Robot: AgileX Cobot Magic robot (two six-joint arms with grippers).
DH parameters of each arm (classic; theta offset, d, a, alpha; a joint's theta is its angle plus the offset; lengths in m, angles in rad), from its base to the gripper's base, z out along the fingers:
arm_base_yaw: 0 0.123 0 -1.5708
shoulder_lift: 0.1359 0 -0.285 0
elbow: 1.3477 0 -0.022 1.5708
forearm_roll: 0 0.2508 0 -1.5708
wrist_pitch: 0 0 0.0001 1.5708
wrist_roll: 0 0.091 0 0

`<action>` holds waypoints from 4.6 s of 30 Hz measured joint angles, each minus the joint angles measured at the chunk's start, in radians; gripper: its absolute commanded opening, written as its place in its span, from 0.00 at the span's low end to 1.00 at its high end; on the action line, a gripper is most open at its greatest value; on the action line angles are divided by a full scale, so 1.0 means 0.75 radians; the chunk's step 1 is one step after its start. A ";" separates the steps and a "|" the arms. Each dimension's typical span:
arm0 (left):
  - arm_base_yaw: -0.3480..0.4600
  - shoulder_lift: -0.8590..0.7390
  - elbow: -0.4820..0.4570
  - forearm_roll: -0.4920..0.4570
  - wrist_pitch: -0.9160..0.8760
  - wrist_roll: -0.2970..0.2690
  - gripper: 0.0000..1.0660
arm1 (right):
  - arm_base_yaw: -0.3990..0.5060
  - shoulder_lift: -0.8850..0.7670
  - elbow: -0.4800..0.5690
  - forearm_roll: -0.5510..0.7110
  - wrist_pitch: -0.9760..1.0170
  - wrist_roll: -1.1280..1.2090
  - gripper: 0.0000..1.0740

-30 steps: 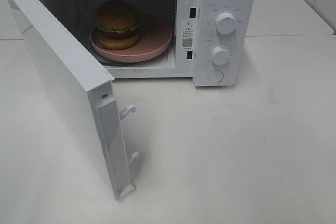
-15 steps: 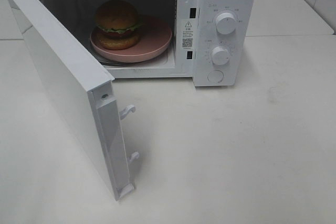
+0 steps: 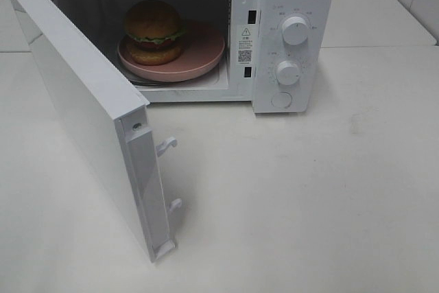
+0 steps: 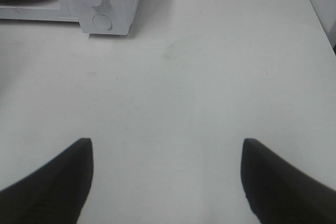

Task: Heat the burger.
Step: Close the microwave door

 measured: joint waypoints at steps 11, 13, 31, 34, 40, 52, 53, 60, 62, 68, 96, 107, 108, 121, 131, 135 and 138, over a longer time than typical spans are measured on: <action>0.000 0.076 -0.043 0.000 -0.117 0.000 0.91 | 0.000 0.000 0.000 0.000 0.000 0.000 0.70; 0.000 0.124 -0.045 0.000 -0.155 0.000 0.89 | 0.000 0.000 0.000 0.000 0.000 0.000 0.70; 0.000 0.639 -0.045 0.000 -0.533 0.000 0.00 | 0.000 0.000 0.000 0.000 0.000 0.000 0.70; 0.000 0.721 -0.032 -0.001 -0.639 0.000 0.00 | 0.000 0.000 0.000 0.000 0.000 0.000 0.70; 0.000 0.823 0.092 -0.011 -0.983 0.011 0.00 | 0.000 0.000 0.000 0.000 0.000 0.000 0.70; 0.000 0.991 0.415 0.020 -1.813 0.003 0.00 | 0.000 0.000 0.000 0.000 0.000 0.000 0.70; 0.000 0.991 0.415 0.020 -1.813 0.003 0.00 | 0.000 0.000 0.000 0.000 0.000 0.000 0.70; 0.000 1.191 0.479 0.228 -2.143 -0.129 0.00 | 0.000 0.000 0.000 0.000 0.000 0.000 0.70; 0.000 1.264 0.481 0.293 -2.204 -0.172 0.00 | 0.000 0.000 0.000 0.000 0.000 0.000 0.70; 0.000 1.519 0.481 0.467 -2.439 -0.236 0.00 | 0.000 0.000 0.000 0.000 0.000 0.000 0.70; -0.331 2.121 0.256 0.417 -2.703 -0.244 0.00 | 0.000 0.000 0.000 0.000 0.000 0.000 0.70; -0.528 2.217 0.143 0.192 -2.697 -0.177 0.00 | 0.000 0.000 0.000 0.000 0.000 0.000 0.70; -0.565 2.235 0.119 0.145 -2.695 -0.153 0.00 | 0.000 0.000 0.000 0.000 0.000 0.000 0.70; -0.700 2.336 -0.093 -0.028 -2.587 -0.120 0.00 | 0.000 0.000 0.000 0.000 0.000 0.000 0.70; -0.753 2.428 -0.293 -0.095 -2.488 -0.073 0.00 | 0.000 0.000 0.000 0.000 0.000 0.000 0.70; -0.776 2.468 -0.379 -0.111 -2.445 -0.068 0.00 | 0.000 0.000 0.000 0.000 0.000 0.000 0.70; -0.788 2.495 -0.435 -0.140 -2.417 -0.060 0.00 | 0.000 0.000 0.000 0.000 0.000 0.000 0.70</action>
